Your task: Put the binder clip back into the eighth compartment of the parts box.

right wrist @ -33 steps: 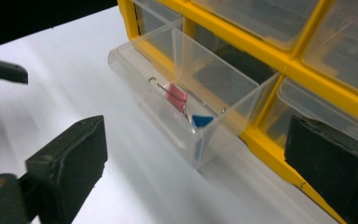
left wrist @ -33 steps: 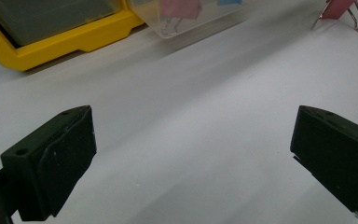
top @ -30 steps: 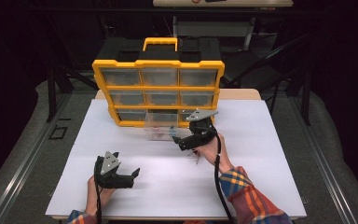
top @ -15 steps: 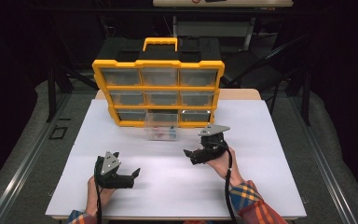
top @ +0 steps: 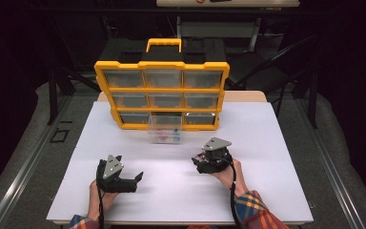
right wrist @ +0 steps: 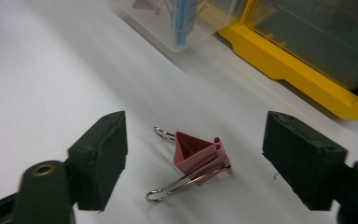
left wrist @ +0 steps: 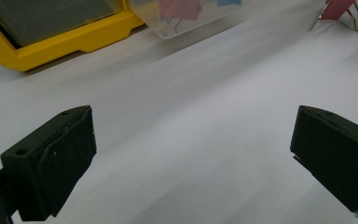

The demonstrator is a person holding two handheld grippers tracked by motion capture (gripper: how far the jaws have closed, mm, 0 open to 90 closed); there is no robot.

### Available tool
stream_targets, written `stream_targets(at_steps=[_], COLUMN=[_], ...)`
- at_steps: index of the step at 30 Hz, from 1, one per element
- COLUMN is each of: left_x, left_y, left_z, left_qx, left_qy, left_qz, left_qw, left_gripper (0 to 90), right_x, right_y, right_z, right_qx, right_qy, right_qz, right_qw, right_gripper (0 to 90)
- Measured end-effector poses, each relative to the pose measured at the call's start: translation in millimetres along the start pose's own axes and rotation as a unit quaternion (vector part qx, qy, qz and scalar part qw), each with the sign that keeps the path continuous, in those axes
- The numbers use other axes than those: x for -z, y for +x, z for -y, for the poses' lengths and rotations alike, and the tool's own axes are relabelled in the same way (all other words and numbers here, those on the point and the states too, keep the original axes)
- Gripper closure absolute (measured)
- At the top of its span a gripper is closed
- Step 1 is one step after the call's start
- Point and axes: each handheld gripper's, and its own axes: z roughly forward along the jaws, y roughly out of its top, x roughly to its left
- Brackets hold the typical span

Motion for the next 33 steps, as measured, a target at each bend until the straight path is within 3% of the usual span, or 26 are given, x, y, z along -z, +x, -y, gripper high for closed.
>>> stream_targets(at_steps=[12, 19, 25, 33], left_x=[0.2, 1.0, 1.2, 1.7], left_y=[0.0, 0.7, 0.7, 0.3], left_z=[-0.1, -0.1, -0.2, -0.4], left_qx=[-0.001, 0.000, 0.000, 0.000], left_qy=[0.000, -0.002, -0.002, -0.003], left_qz=[0.002, 0.002, 0.002, 0.000], left_qw=[1.0000, 1.0000, 1.0000, 1.0000], left_gripper=[0.2, 0.2, 0.2, 0.2], right_x=[-11.0, -9.6, -8.2, 1.3], right_y=[-2.1, -2.7, -1.1, -4.9], right_z=[10.5, 12.6, 11.1, 3.9], right_qx=[0.001, 0.015, 0.026, 0.009], right_qy=[0.012, -0.001, -0.001, -0.019], right_qz=[0.008, 0.016, 0.018, 0.015], right_qw=[0.9999, 0.9998, 0.9995, 0.9997], right_gripper=[56.6, 63.9, 65.1, 65.2])
